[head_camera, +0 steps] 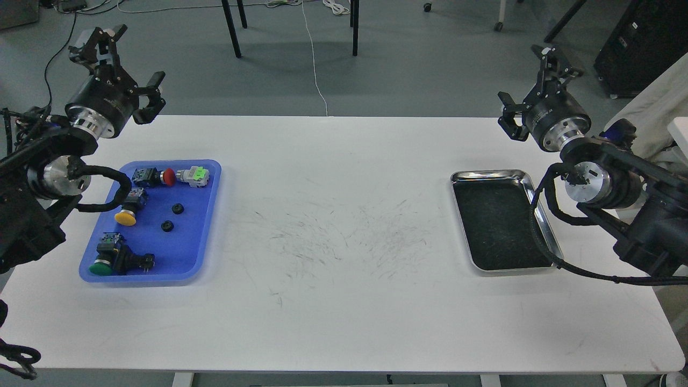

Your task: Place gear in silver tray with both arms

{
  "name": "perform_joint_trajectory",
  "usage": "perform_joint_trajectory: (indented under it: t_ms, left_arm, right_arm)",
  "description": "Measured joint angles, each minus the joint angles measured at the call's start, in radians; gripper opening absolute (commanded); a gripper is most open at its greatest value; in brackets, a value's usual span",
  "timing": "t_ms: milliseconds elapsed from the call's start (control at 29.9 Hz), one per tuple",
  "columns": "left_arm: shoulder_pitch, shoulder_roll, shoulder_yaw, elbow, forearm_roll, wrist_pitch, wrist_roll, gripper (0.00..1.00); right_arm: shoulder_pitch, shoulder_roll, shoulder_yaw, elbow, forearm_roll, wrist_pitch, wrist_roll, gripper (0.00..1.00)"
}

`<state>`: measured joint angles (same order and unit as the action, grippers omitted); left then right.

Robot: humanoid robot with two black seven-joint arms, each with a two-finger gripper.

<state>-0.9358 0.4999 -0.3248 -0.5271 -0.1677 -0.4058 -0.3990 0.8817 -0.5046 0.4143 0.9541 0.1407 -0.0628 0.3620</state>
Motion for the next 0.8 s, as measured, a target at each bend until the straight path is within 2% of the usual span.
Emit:
perform_joint_trajectory:
  t_ms: [201,468,802]
  left_arm:
    - [0.001,0.001,0.001,0.0,0.0,-0.002,0.004,0.99]
    - [0.007,0.007,0.008,0.009,0.003,-0.054,0.013,0.99]
    - [0.028,0.006,0.011,0.001,0.009,-0.083,0.09,0.99]
  right_arm:
    - [-0.001,0.0,0.0,0.0,0.0,0.0,0.0,0.99]
    - [-0.002,0.001,-0.001,-0.002,-0.001,0.0,0.0,0.99]
    - [-0.006,0.001,0.014,-0.006,0.0,0.001,-0.006,0.99]
